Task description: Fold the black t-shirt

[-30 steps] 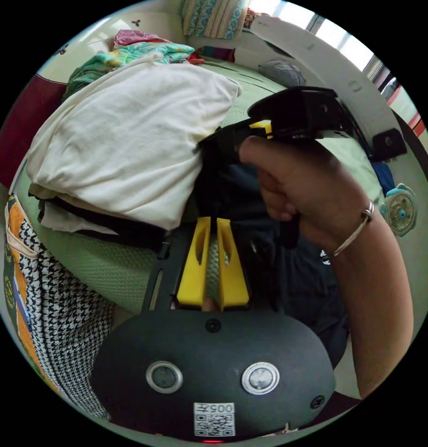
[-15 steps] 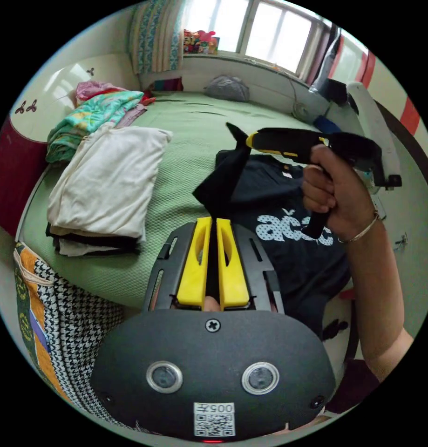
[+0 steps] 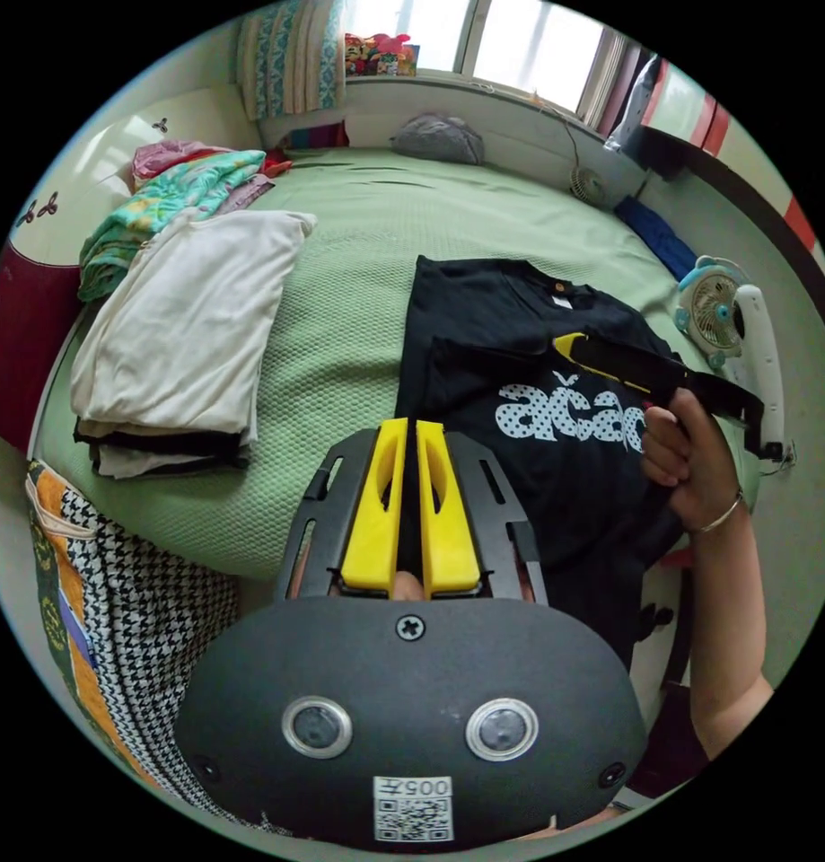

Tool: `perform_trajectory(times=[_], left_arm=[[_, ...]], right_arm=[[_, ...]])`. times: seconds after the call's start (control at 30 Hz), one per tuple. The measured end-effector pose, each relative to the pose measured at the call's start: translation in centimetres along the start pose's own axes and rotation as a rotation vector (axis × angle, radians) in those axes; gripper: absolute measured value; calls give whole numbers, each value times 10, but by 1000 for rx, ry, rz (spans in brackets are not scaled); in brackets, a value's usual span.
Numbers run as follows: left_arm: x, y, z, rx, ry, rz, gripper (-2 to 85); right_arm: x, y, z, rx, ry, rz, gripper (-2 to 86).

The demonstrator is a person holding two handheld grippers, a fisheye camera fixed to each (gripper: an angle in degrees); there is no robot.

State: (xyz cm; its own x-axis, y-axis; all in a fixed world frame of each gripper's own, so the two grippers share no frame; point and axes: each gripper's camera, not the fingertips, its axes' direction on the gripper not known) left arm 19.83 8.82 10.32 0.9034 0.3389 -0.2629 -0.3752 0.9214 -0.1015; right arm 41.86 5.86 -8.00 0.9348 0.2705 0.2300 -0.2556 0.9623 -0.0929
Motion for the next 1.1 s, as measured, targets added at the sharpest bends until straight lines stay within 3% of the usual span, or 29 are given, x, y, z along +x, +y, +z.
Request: perform_trajectory(times=[0.27, 0.43, 0.5, 0.63, 0.87, 1.1], left_arm=[[9, -25, 51, -68, -9, -14, 38], [17, -40, 79, -125, -15, -3, 33], [20, -44, 84, -140, -20, -1, 32], [27, -48, 76, -110, -1, -36, 23], [67, -55, 74, -95, -11, 26, 5], [106, -64, 91, -111, -24, 61, -5]], right_arm=[[-74, -25, 57, -100, 130, -288, 114], [-84, -21, 82, -187, 217, -306, 66], [-84, -13, 64, -159, 196, -290, 7], [-78, 13, 25, -87, 166, -272, -8], [-49, 73, 21, -260, 222, -214, 21], [-21, 44, -21, -66, 270, -107, 55]])
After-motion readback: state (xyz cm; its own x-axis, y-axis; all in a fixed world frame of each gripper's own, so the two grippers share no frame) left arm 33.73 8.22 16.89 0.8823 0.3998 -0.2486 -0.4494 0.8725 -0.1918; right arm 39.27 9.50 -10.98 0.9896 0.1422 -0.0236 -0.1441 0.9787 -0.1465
